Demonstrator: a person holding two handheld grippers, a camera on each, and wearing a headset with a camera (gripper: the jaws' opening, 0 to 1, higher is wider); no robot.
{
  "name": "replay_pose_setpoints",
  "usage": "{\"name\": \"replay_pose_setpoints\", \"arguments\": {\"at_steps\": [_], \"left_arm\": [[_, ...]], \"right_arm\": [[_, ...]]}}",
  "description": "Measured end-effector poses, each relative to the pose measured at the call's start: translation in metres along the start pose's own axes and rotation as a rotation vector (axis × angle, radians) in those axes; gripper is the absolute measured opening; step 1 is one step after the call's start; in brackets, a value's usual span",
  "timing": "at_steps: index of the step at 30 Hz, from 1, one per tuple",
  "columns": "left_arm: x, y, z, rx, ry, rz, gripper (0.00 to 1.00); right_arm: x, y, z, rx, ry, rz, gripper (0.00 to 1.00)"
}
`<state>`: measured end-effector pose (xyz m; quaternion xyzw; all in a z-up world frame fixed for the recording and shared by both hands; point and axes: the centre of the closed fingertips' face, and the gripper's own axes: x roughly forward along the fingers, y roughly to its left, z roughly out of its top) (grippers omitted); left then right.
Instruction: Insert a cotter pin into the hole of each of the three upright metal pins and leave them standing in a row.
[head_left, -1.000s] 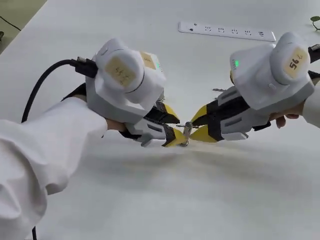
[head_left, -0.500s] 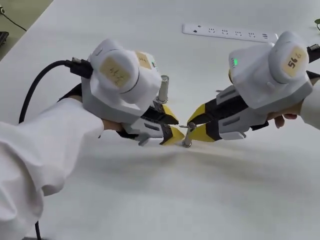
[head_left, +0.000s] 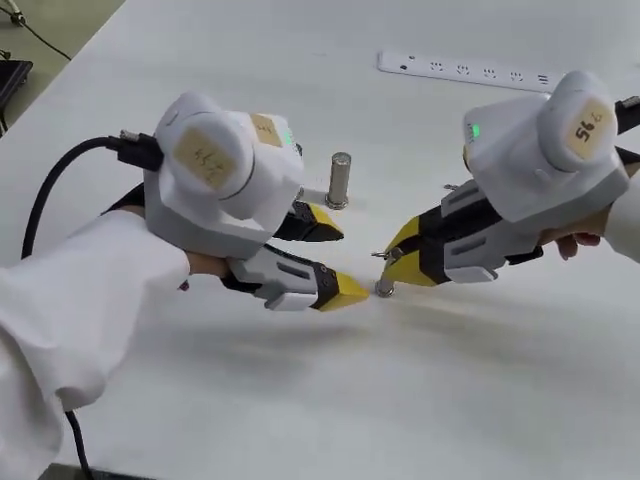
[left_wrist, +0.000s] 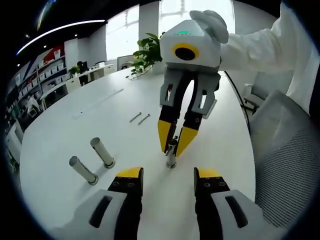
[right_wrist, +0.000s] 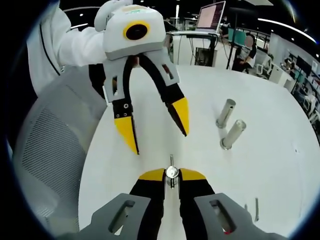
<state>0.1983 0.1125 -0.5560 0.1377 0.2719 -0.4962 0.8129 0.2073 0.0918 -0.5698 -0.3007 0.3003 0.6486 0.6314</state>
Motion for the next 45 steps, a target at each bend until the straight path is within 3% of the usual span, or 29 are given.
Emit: {"name": "replay_pose_setpoints", "arguments": {"at_steps": [5,7,9,12,21,24,41,45], "left_arm": [[-0.008,0.004,-0.005,-0.008,0.004,0.016,0.44],[-0.010,0.004,-0.008,-0.015,0.006,0.019,0.44],[-0.013,0.003,-0.009,-0.044,-0.002,0.017,0.44],[-0.015,0.004,-0.007,-0.084,-0.033,0.020,0.47],[-0.021,0.008,-0.011,-0.101,-0.033,0.046,0.49],[-0.024,0.011,-0.014,-0.119,-0.033,0.054,0.50],[-0.023,0.009,-0.022,-0.115,-0.005,0.054,0.53],[-0.024,0.009,-0.020,-0.112,-0.013,0.059,0.53]], "right_arm": [[0.001,0.000,0.002,0.002,-0.001,-0.006,0.04],[0.002,-0.003,0.003,-0.029,0.008,-0.016,0.04],[0.003,-0.006,0.004,-0.039,0.011,-0.023,0.04],[0.004,-0.013,0.009,-0.042,-0.001,-0.025,0.04],[0.010,-0.039,0.013,-0.053,0.005,-0.044,0.04],[0.012,-0.044,0.013,-0.024,-0.001,-0.051,0.04],[0.016,-0.043,0.013,-0.032,0.002,-0.035,0.05],[0.016,-0.042,0.013,-0.047,0.000,-0.040,0.19]]}}
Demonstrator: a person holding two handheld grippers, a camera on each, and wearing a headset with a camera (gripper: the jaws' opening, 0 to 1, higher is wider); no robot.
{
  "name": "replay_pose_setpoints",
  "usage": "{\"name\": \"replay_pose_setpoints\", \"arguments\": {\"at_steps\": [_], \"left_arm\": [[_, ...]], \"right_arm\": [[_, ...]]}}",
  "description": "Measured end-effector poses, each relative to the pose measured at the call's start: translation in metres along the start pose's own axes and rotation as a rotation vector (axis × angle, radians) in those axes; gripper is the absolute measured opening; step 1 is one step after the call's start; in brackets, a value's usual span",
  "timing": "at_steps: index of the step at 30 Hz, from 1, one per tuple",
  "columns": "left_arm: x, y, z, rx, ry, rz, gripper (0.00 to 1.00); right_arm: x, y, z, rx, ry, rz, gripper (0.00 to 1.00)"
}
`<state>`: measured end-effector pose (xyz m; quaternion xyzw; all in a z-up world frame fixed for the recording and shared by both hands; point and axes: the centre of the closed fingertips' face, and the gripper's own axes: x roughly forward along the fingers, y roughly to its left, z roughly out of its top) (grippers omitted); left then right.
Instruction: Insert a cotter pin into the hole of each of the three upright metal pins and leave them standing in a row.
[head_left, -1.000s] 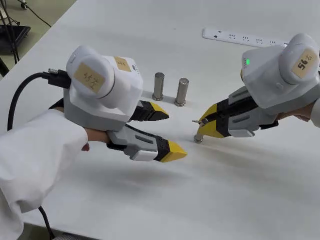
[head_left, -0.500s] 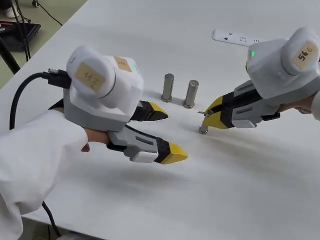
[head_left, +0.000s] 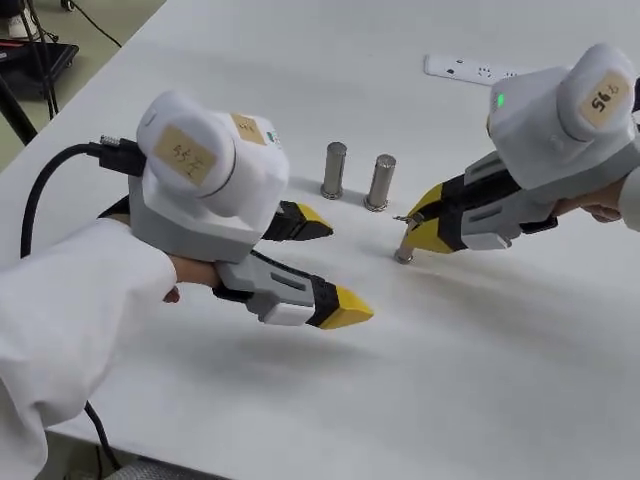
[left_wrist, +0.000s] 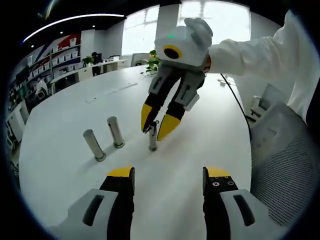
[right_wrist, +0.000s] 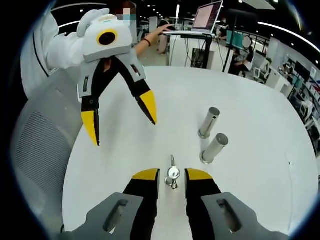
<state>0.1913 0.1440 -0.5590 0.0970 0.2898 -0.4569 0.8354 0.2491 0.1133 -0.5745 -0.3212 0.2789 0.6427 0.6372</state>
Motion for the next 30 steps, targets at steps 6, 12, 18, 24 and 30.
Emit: {"name": "replay_pose_setpoints", "arguments": {"at_steps": [6,12,18,24,30], "left_arm": [[-0.003,0.002,0.005,-0.014,-0.015,0.013,0.56],[-0.005,0.001,0.015,-0.030,-0.058,0.013,0.60],[-0.008,-0.002,0.027,-0.037,-0.122,0.022,0.63],[-0.011,-0.010,0.032,-0.055,-0.155,0.014,0.71],[-0.016,-0.015,0.035,-0.068,-0.172,0.013,0.79]], "right_arm": [[-0.007,0.000,0.011,-0.002,-0.053,-0.020,0.27],[-0.027,0.006,0.027,0.052,-0.178,-0.053,0.37],[-0.045,0.015,0.025,0.076,-0.212,-0.094,0.45],[-0.068,0.028,0.019,0.214,-0.314,-0.171,0.59],[-0.087,0.047,0.004,0.282,-0.338,-0.217,0.65]]}}
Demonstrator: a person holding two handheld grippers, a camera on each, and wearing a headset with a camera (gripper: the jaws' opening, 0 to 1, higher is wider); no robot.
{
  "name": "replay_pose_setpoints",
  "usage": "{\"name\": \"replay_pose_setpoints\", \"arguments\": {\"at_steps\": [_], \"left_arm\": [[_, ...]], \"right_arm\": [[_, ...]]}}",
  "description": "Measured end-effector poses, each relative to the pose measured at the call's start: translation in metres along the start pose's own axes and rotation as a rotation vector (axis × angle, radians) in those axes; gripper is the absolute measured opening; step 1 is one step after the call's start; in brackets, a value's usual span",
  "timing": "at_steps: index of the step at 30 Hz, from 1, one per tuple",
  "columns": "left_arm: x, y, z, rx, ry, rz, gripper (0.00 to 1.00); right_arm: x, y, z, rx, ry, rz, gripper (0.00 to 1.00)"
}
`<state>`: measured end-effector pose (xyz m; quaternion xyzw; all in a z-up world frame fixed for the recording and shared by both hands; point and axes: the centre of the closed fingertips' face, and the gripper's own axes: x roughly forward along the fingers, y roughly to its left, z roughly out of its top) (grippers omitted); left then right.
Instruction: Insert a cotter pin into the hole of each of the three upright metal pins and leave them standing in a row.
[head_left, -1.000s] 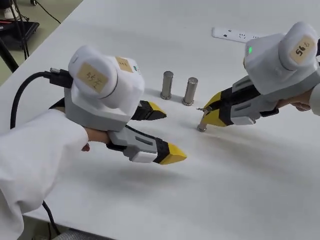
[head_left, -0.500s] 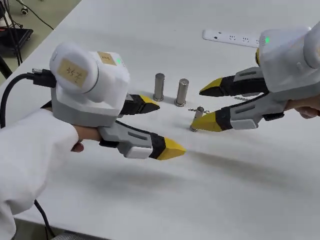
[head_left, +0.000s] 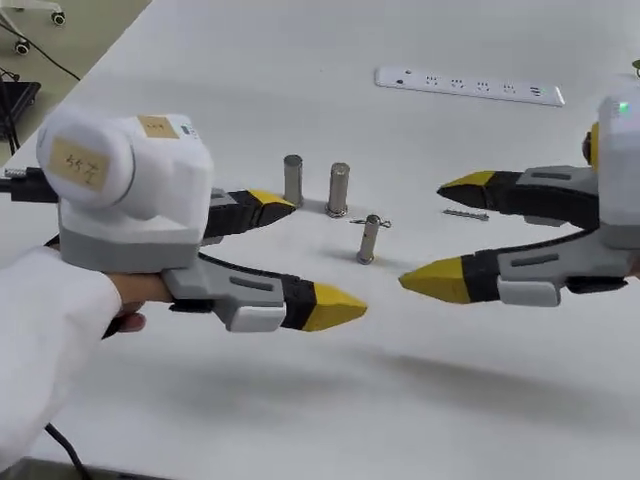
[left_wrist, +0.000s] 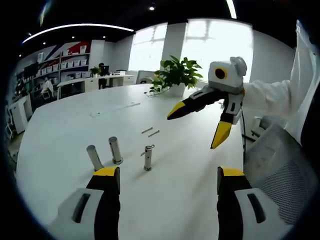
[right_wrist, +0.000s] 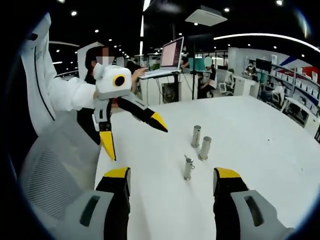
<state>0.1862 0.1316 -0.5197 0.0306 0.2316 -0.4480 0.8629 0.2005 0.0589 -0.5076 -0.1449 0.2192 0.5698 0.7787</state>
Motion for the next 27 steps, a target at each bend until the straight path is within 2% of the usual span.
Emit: {"name": "replay_pose_setpoints", "arguments": {"at_steps": [3,8,9,11,12,13,19,22,23,24,25,27], "left_arm": [[-0.002,-0.003,-0.005,0.002,0.014,-0.016,0.82],[-0.007,-0.009,-0.016,-0.003,0.035,-0.030,0.88],[-0.007,-0.010,-0.018,-0.003,0.043,-0.030,0.89],[-0.008,-0.011,-0.022,0.003,0.061,-0.025,0.91],[-0.009,-0.011,-0.022,0.001,0.063,-0.019,0.91],[-0.009,-0.011,-0.021,-0.004,0.058,-0.016,0.91],[-0.010,-0.011,-0.013,-0.022,0.026,0.000,0.93],[-0.011,-0.010,-0.012,-0.021,0.026,0.008,0.93],[-0.012,-0.009,-0.012,-0.020,0.027,0.011,0.93],[-0.012,-0.008,-0.012,-0.019,0.026,0.014,0.93],[-0.013,-0.007,-0.011,-0.021,0.025,0.018,0.93],[-0.013,-0.005,-0.010,-0.024,0.023,0.021,0.93]], "right_arm": [[-0.014,0.000,-0.003,0.015,-0.014,-0.041,0.71],[-0.031,0.007,-0.007,0.064,-0.044,-0.071,0.82],[-0.034,0.006,-0.007,0.077,-0.062,-0.091,0.83],[-0.038,0.001,-0.013,0.116,-0.060,-0.135,0.88],[-0.040,-0.002,-0.014,0.124,-0.063,-0.155,0.92],[-0.043,-0.001,-0.016,0.118,-0.066,-0.149,0.92],[-0.055,-0.004,-0.024,0.154,-0.071,-0.196,0.95],[-0.060,-0.006,-0.028,0.177,-0.077,-0.221,0.98],[-0.061,-0.006,-0.027,0.188,-0.097,-0.224,0.98],[-0.062,-0.005,-0.021,0.214,-0.140,-0.227,0.98],[-0.064,-0.005,-0.020,0.228,-0.154,-0.230,0.98],[-0.065,-0.005,-0.023,0.231,-0.145,-0.236,0.98]]}}
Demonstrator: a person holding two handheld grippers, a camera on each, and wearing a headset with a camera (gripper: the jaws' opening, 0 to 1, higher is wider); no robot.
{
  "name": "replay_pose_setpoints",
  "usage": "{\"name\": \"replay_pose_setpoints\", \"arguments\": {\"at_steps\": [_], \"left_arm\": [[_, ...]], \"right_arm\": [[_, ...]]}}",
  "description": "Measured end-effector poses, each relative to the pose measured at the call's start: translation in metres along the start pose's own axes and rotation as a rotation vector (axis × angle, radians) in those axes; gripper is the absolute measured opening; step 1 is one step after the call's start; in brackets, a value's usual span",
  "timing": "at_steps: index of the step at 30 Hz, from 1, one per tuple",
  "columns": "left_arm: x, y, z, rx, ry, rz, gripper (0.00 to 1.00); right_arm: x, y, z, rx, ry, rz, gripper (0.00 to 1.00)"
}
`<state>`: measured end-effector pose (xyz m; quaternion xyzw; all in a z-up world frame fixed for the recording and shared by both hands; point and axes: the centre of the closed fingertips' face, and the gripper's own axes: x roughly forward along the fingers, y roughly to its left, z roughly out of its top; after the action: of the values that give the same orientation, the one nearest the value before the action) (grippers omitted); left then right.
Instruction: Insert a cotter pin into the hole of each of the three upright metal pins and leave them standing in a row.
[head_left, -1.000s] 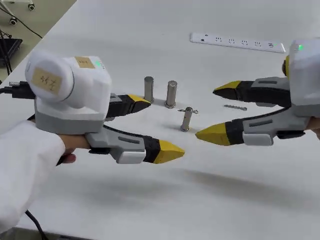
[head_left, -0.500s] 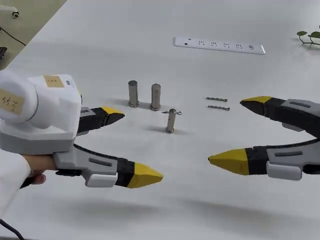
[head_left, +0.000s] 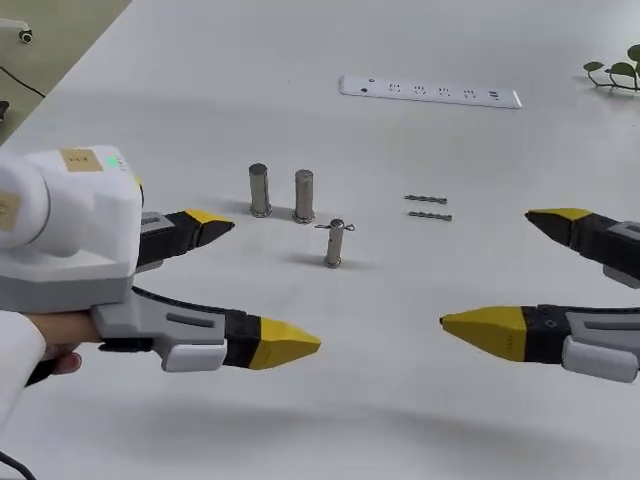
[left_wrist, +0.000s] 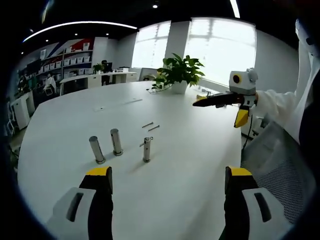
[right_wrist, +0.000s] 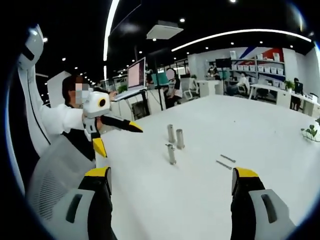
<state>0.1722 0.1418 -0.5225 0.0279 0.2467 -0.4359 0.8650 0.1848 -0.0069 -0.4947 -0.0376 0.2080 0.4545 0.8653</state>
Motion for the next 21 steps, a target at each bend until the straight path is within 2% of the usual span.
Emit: {"name": "replay_pose_setpoints", "arguments": {"at_steps": [4,7,9,14,21], "left_arm": [[-0.002,0.011,0.003,0.005,-0.004,0.022,0.92],[-0.004,0.021,0.013,0.010,-0.038,0.036,0.90],[-0.005,0.027,0.018,0.021,-0.045,0.045,0.90],[-0.004,0.048,0.028,0.049,-0.045,0.080,0.89],[0.002,0.079,0.034,0.059,-0.045,0.137,0.85]], "right_arm": [[-0.002,-0.001,-0.009,0.000,0.035,-0.018,0.98],[-0.003,0.002,-0.011,-0.001,0.036,-0.015,0.98],[-0.004,0.004,-0.012,0.001,0.037,-0.013,0.98],[-0.008,0.005,-0.013,0.003,0.038,-0.027,0.98],[-0.015,0.003,-0.014,0.015,0.036,-0.054,0.98]]}}
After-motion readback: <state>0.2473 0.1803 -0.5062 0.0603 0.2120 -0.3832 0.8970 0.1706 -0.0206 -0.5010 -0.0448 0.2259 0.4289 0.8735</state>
